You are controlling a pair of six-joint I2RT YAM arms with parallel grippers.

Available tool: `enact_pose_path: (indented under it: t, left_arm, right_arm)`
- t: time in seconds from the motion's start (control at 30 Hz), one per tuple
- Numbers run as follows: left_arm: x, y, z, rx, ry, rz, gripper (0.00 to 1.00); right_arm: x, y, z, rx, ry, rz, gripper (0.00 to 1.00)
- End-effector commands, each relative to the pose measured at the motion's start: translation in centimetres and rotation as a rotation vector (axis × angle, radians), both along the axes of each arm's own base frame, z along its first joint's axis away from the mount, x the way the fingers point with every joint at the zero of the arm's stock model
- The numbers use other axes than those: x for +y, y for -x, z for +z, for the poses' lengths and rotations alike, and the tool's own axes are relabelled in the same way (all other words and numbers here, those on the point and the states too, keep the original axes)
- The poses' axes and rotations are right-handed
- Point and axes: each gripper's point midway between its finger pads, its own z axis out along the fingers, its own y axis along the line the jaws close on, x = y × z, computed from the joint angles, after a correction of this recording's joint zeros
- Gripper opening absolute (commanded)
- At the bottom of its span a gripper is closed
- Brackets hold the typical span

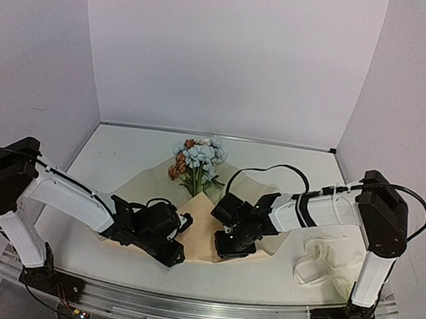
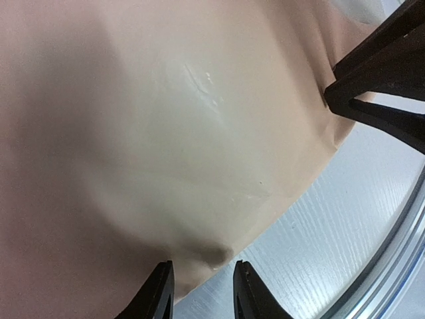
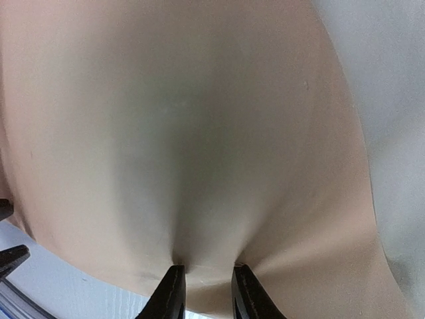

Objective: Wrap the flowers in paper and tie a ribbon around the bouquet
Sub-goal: Press the fold line of the 1/4-folded wrapping paper.

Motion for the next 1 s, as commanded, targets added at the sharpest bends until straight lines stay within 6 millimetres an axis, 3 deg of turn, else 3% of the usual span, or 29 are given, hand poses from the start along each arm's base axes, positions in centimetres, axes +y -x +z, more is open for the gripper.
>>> enact_pose_path:
  t: [0.0,0.27,0.6,0.97]
  left_arm:
    - [1.6,0.4,-1.8,0.028,-0.049,0.037,0.32]
    - [2.1,0.7,-2.9,0.045,-0.067,0.05,0.3]
    - [2.0,1.0,-3.3,0.066,-0.07,0.043,0.3]
    - [1.8,1.0,-3.0,0.068,-0.067,0.041,0.3]
  right_arm:
    - [-1.5,0.6,-2.1,0.023,0.054,-0.024,0.24]
    - [-1.5,0.7,-1.8,0.026,0.044,-0.031,0.25]
    - [0.7,1.0,2.9,0.031,-0.009,0.089,0.31]
    - [2.2,1.6,3.6,0.032,-0.015,0.134,0.27]
